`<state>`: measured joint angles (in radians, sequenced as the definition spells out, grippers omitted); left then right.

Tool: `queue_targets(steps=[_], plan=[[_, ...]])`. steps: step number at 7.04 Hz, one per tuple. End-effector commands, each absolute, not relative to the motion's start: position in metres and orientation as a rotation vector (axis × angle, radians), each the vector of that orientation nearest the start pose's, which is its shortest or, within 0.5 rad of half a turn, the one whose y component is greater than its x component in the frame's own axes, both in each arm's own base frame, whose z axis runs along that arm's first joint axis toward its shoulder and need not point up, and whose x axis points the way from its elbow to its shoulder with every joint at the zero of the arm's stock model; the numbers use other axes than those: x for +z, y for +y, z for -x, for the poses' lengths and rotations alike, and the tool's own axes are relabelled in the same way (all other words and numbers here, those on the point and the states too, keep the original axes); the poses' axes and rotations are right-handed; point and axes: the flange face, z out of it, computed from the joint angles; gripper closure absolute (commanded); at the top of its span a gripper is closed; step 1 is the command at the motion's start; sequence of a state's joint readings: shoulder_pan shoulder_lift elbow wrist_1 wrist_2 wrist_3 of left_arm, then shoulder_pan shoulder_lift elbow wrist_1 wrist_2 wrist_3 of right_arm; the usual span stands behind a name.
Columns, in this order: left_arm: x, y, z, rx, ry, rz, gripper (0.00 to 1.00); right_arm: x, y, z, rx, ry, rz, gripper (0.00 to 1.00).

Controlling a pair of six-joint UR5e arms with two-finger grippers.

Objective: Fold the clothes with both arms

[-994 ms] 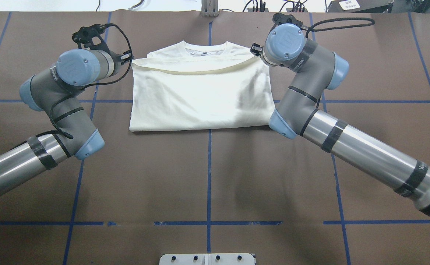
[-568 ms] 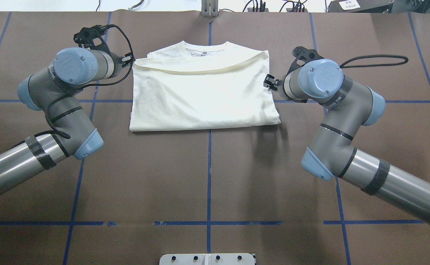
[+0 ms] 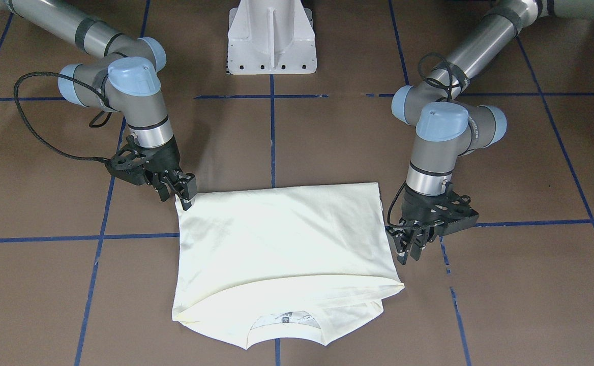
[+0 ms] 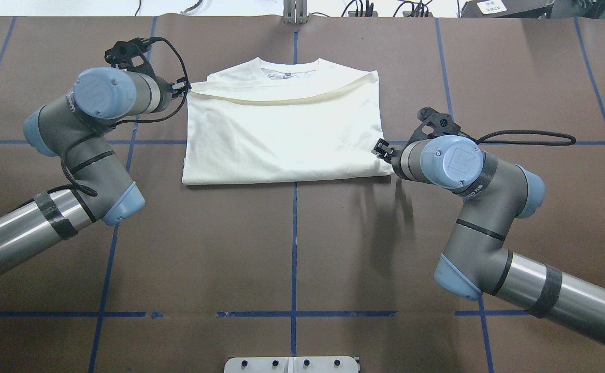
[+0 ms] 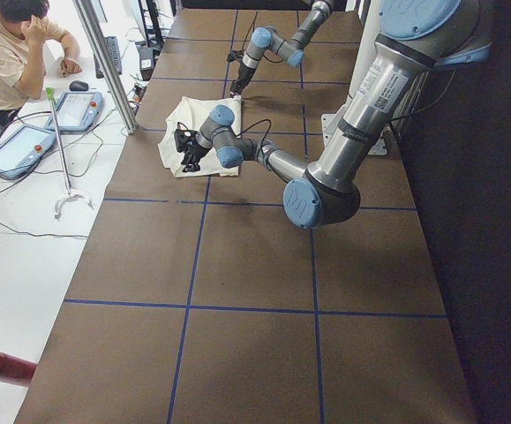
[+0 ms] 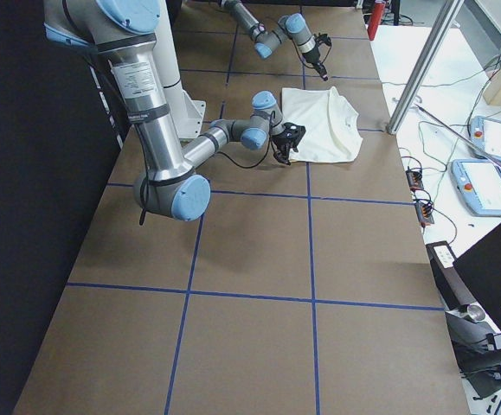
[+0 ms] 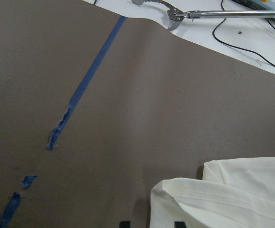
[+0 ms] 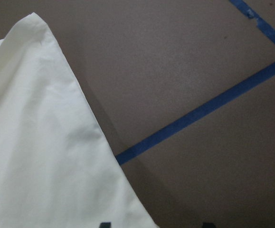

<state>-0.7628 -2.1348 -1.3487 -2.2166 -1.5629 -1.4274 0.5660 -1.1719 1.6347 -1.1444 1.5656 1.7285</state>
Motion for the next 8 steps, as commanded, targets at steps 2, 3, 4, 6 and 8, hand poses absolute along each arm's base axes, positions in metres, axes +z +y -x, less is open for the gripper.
queue_targets(steps=[2,3,4,6,8], plan=[[0.360,-0.605,-0.439,-0.570,0.900,-0.446,0.58,0.362,-0.455,0.488,0.668,-0.897,-0.177,1.00],[0.360,-0.605,-0.439,-0.569,0.900,-0.445,0.58,0.365,-0.451,0.490,0.664,-0.895,-0.171,1.00],[0.358,-0.604,-0.440,-0.568,0.902,-0.445,0.58,0.367,-0.447,0.489,0.662,-0.893,-0.171,1.00],[0.357,-0.604,-0.441,-0.569,0.904,-0.445,0.58,0.352,-0.407,0.472,0.628,-0.948,-0.156,1.00],[0.317,-0.586,-0.434,-0.552,0.983,-0.461,0.58,0.325,-0.309,0.403,0.506,-1.041,-0.057,1.00]])
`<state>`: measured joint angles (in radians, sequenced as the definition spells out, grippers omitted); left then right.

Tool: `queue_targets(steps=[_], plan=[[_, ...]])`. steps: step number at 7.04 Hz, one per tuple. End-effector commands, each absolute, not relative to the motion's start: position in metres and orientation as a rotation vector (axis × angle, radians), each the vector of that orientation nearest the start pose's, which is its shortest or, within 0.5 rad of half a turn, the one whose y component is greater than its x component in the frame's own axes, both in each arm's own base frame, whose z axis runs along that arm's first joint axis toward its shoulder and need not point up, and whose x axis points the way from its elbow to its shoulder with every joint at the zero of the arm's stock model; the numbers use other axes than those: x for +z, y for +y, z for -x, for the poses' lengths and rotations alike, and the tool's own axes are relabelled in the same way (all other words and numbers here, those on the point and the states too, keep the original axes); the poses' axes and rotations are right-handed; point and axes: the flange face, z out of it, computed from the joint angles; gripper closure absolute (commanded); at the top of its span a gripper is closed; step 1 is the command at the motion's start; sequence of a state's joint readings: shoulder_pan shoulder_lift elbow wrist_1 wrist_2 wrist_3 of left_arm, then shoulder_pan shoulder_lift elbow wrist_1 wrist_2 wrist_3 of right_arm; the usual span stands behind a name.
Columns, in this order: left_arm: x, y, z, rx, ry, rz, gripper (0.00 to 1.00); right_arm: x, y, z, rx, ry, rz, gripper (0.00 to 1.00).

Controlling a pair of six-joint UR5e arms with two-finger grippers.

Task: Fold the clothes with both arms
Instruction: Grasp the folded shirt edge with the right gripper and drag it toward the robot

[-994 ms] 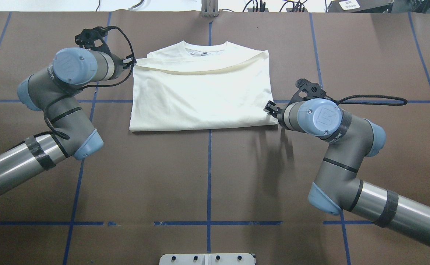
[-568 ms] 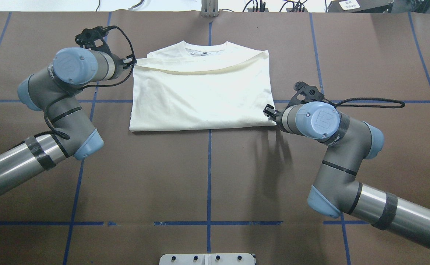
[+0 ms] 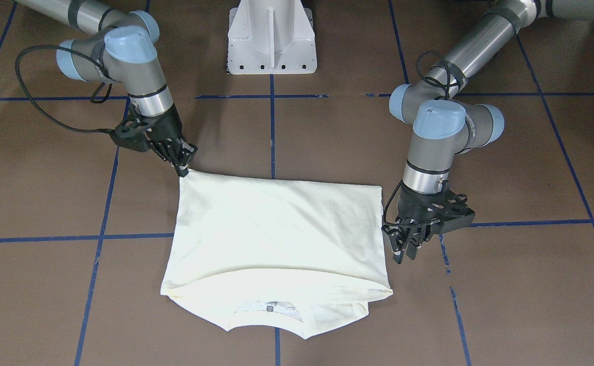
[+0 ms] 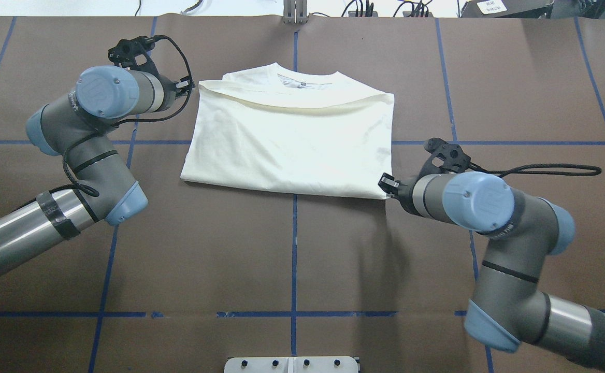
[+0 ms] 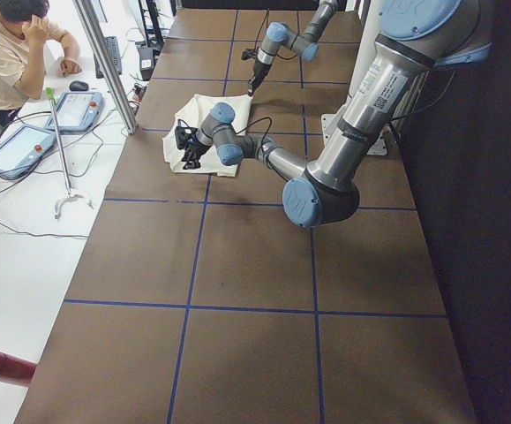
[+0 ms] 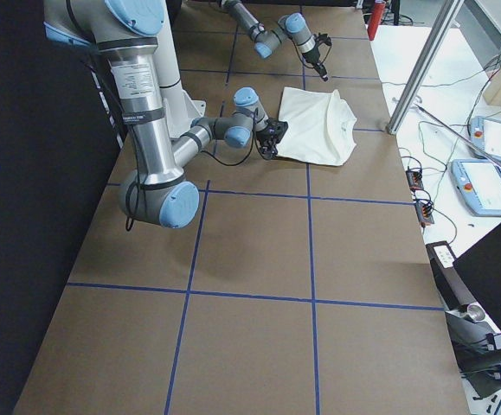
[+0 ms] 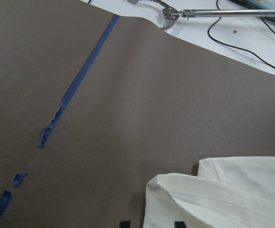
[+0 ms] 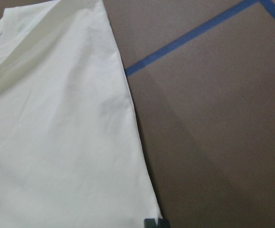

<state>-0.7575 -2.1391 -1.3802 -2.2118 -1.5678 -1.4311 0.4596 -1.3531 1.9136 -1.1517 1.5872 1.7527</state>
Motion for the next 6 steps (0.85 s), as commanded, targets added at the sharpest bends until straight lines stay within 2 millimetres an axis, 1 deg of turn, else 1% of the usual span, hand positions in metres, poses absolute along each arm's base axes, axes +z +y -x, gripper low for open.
queue_targets(steps=[1,2,3,4,5,6], plan=[[0.297,-0.572,-0.433,-0.509,1.050,-0.406,0.56,0.323,-0.246,0.384,0.428,-1.046,0.076,1.00],[0.287,-0.563,-0.434,-0.524,1.102,-0.336,0.56,0.325,-0.181,0.401,0.339,-1.020,0.193,1.00],[0.279,-0.555,-0.439,-0.503,1.128,-0.314,0.54,0.304,-0.132,0.409,0.260,-1.047,0.276,1.00],[0.259,-0.534,-0.443,-0.441,1.183,-0.258,0.48,0.308,-0.112,0.416,0.223,-1.032,0.291,0.14],[0.238,-0.515,-0.439,-0.408,1.249,-0.176,0.47,0.309,-0.116,0.416,0.246,-1.034,0.265,0.00],[0.242,-0.471,-0.450,-0.384,1.267,-0.106,0.46,0.313,-0.150,0.408,0.336,-1.044,0.180,0.00]])
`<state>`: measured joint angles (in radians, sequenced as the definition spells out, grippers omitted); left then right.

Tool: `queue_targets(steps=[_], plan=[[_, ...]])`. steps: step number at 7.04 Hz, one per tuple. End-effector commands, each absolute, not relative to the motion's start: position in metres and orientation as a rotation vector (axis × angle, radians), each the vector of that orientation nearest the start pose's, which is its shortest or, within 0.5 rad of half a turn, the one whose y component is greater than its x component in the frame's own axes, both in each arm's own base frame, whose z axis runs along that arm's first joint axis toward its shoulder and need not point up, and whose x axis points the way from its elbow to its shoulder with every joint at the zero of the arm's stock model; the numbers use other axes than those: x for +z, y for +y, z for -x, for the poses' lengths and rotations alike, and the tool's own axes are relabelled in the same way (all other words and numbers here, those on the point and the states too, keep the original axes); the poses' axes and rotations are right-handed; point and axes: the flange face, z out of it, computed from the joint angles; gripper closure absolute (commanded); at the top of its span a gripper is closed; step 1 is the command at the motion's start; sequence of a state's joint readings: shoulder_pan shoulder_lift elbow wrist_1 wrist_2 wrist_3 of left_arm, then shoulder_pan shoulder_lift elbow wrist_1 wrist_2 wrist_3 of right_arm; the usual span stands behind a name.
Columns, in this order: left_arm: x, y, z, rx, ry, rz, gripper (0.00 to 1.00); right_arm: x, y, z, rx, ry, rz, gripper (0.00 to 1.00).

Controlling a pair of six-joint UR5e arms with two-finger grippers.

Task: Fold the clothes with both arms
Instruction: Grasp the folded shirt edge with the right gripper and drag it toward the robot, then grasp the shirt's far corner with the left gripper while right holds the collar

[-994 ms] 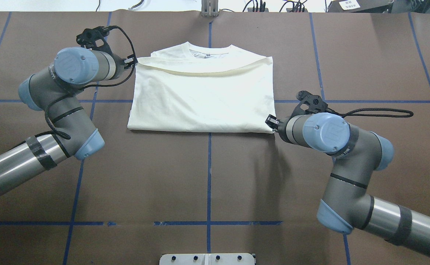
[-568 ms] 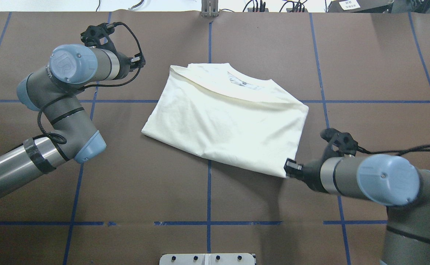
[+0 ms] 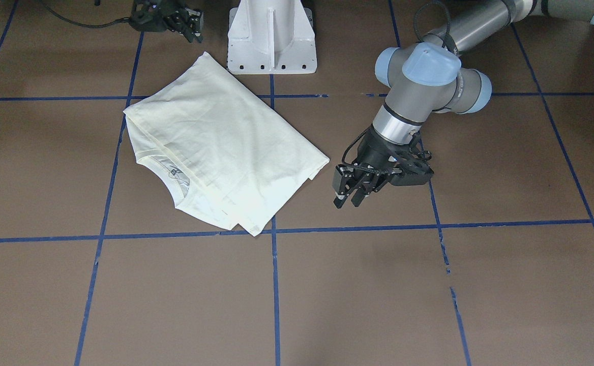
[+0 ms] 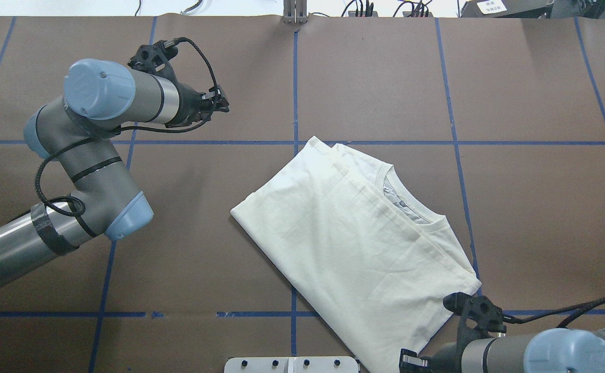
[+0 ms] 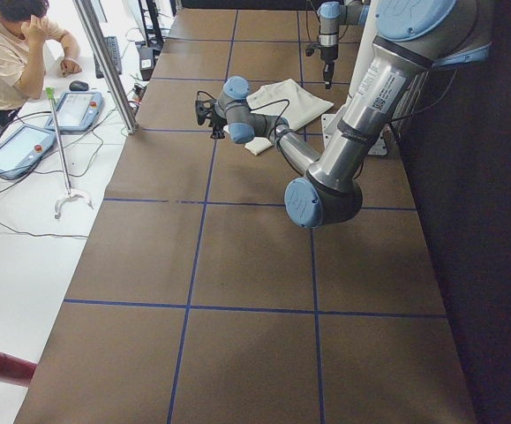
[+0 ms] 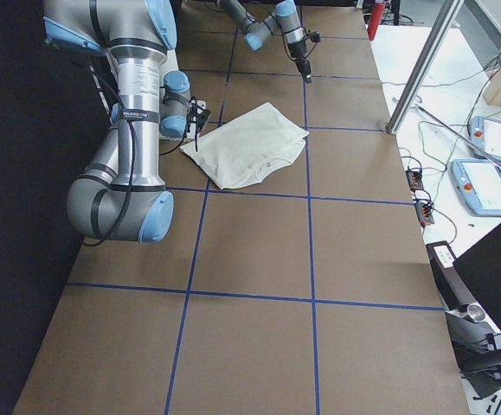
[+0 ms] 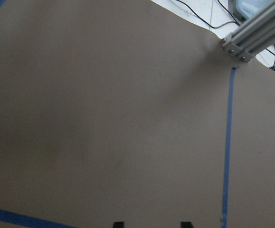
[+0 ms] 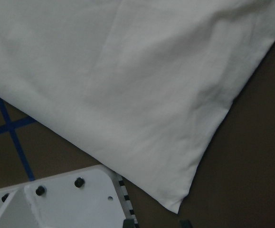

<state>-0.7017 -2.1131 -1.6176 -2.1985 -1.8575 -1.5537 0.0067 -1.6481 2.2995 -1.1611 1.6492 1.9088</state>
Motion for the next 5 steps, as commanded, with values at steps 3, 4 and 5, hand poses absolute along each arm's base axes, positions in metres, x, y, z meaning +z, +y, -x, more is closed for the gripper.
queue_targets(steps=[3,4,5], plan=[[0.272,-0.402,-0.515,-0.472,1.099,0.131,0.47,0.307,-0.281,0.365,0.604,-1.090,0.007,0.00],[0.282,-0.403,-0.522,-0.487,1.058,0.128,0.47,0.318,-0.287,0.374,0.601,-1.068,-0.001,0.00],[0.286,-0.394,-0.535,-0.479,1.045,0.104,0.49,0.315,-0.288,0.376,0.597,-1.078,0.000,0.00]])
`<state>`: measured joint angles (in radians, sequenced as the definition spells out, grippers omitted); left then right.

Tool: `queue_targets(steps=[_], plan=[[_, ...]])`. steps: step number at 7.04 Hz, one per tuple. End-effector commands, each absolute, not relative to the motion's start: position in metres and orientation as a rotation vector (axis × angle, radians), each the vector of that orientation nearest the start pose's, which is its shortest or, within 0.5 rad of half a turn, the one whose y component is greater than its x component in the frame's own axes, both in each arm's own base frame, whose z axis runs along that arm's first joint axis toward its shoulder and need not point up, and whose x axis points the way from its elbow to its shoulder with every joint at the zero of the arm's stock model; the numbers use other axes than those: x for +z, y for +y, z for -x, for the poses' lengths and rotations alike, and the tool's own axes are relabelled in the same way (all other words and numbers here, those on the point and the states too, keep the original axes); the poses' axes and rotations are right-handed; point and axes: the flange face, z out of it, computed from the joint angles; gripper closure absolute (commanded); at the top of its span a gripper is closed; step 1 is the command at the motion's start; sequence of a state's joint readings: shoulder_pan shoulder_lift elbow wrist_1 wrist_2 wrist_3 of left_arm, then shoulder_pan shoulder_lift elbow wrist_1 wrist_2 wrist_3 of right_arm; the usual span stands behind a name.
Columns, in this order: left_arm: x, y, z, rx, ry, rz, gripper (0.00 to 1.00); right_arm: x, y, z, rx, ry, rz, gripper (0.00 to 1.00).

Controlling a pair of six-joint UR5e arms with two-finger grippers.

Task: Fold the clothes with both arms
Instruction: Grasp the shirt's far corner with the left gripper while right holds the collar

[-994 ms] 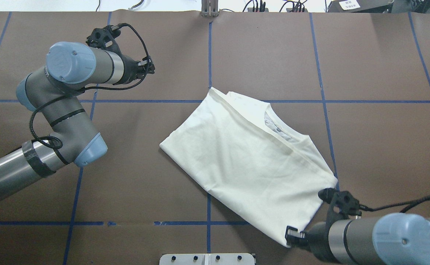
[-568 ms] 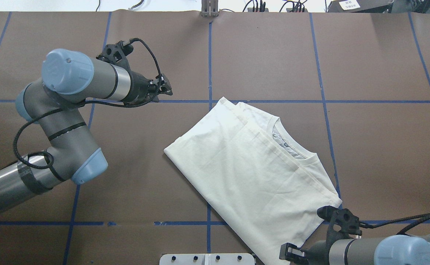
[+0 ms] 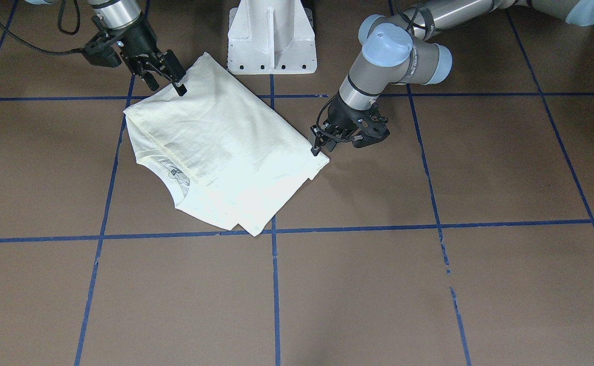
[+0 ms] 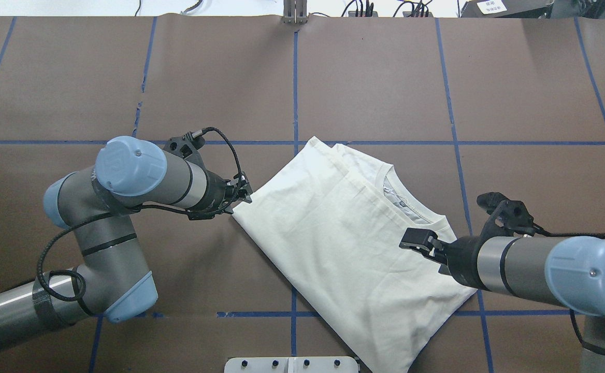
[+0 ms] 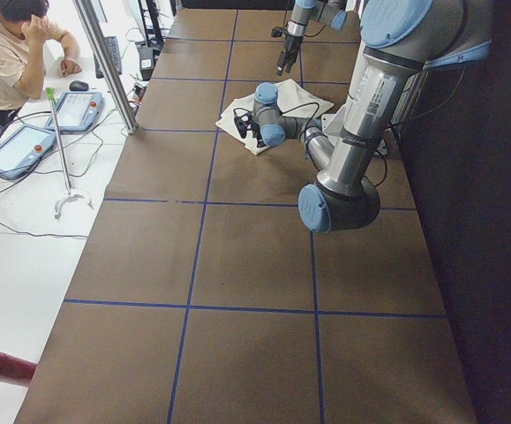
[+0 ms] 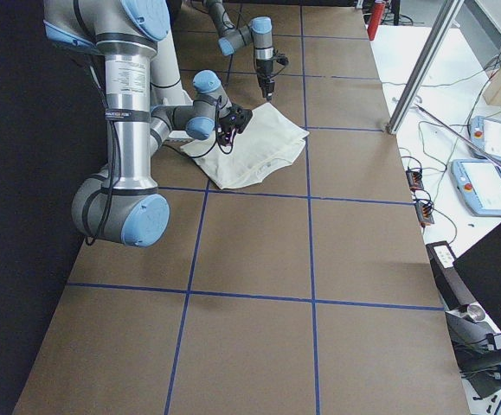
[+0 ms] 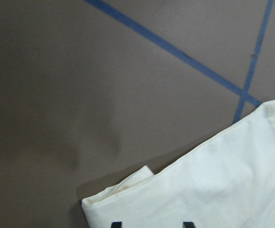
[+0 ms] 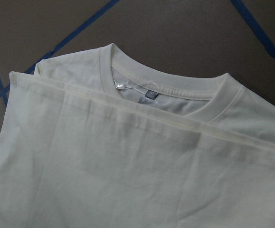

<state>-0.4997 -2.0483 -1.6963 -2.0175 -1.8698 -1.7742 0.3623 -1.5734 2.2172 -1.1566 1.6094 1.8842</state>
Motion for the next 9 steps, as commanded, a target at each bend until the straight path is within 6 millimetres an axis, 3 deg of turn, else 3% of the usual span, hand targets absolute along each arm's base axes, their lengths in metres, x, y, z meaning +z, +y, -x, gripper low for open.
queue_targets(steps=[1,4,5,6,8,9], plan=[[0.287,-0.395,-0.536,-0.478,1.041,0.100,0.52,0.312,-0.289,0.379,0.597,-1.083,-0.001,0.00],[0.302,-0.400,-0.544,-0.493,1.012,0.085,0.58,0.321,-0.291,0.384,0.601,-1.063,-0.002,0.00],[0.304,-0.401,-0.545,-0.494,1.008,0.086,0.72,0.324,-0.292,0.386,0.601,-1.058,-0.002,0.00],[0.304,-0.402,-0.545,-0.495,1.009,0.083,1.00,0.324,-0.292,0.386,0.601,-1.058,-0.002,0.00],[0.299,-0.407,-0.541,-0.492,1.017,0.026,1.00,0.328,-0.293,0.388,0.603,-1.049,-0.003,0.00],[0.291,-0.425,-0.529,-0.473,1.021,-0.037,1.00,0.327,-0.293,0.388,0.603,-1.052,-0.003,0.00]])
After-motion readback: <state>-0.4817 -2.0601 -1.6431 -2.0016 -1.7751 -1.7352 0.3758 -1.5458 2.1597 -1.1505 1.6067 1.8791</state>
